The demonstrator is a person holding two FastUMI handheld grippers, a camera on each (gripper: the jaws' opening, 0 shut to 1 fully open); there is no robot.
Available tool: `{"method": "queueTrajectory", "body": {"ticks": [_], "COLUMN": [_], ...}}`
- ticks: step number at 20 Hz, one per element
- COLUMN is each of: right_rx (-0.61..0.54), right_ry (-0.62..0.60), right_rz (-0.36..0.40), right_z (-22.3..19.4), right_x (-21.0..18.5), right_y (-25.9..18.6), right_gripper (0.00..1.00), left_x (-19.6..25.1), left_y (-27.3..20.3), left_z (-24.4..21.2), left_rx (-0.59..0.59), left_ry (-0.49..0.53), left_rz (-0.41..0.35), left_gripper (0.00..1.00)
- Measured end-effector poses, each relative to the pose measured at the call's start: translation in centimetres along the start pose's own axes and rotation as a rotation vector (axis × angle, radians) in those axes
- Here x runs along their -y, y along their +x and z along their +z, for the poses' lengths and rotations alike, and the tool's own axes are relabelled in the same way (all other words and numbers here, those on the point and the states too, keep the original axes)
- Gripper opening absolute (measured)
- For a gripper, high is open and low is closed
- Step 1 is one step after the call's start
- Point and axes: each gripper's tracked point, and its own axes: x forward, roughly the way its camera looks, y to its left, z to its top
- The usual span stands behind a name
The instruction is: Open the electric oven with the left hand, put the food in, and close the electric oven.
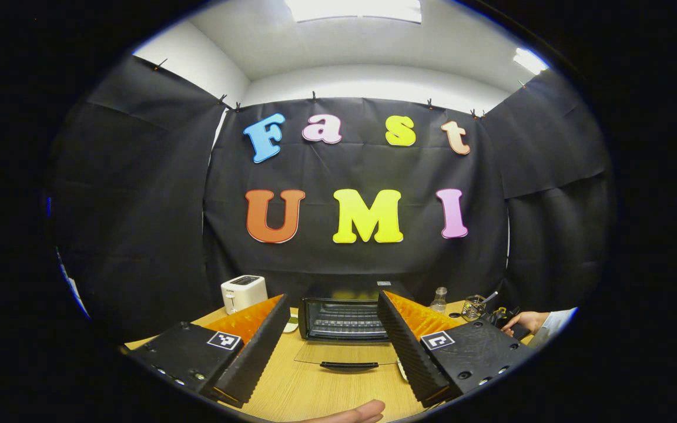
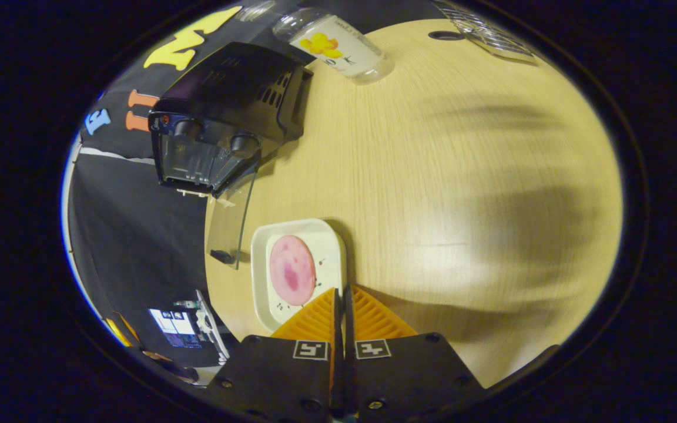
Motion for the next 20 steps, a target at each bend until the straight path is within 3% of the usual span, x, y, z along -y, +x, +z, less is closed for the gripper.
{"method": "queueTrajectory", "body": {"ticks": [7, 20], "right_rx": [0.064, 0.19], "right_ry": [0.034, -0.015], "right_rz": [-0.055, -0.01], "right_z": [0.2, 0.6], "right_x": [0.1, -3.5], "right_y": [-0.2, -2.1], "right_gripper": [0.01, 0.04], "left_x": [-0.1, -3.9], "left_y": [-1.1, -4.4], "left_z": [-0.2, -0.6], "left_rx": [-0.004, -0.002], "left_ry": [0.015, 0.067], "left_rz": [-0.032, -0.005], "left_gripper": [0.95, 0.95]}}
